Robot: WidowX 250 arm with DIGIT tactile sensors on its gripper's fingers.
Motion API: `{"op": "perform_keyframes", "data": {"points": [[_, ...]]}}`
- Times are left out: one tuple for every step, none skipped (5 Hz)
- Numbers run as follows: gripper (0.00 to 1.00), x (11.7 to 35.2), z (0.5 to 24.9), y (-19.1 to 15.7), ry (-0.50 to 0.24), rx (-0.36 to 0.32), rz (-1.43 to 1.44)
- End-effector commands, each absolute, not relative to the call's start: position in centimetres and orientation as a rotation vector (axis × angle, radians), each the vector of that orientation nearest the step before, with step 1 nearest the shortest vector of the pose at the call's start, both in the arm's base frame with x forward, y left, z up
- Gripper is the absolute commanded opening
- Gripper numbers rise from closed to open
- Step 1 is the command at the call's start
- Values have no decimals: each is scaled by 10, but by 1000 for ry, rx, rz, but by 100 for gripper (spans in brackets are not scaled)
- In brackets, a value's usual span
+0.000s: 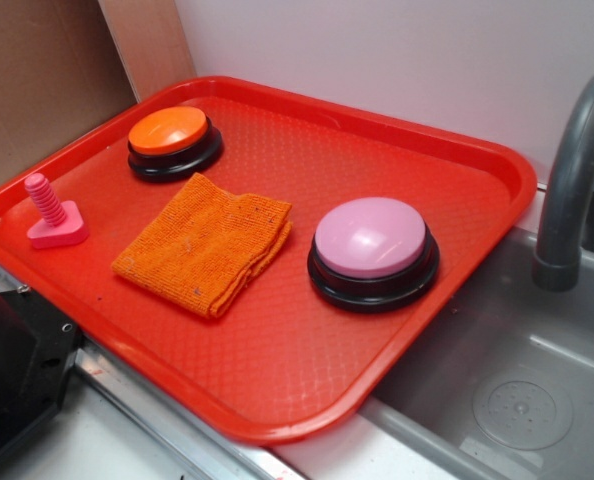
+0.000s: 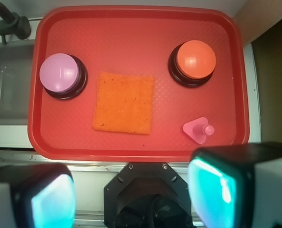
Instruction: Push the pink button.
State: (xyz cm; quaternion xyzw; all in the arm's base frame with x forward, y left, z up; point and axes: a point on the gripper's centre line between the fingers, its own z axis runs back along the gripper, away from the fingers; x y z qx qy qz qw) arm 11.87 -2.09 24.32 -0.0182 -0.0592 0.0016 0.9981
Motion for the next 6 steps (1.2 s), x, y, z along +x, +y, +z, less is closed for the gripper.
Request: {"op": "perform_keyframes", "data": {"points": [[100,119,243,-21,-119,-37,3],[100,163,213,-41,-146,-54,-227],[100,195,175,-64,-119,-42,-355],[100,211,143,-75,-114,-54,-376],[100,219,110,-90,-130,-76,-411],[100,225,93,-111,-87,-127,-574]]}}
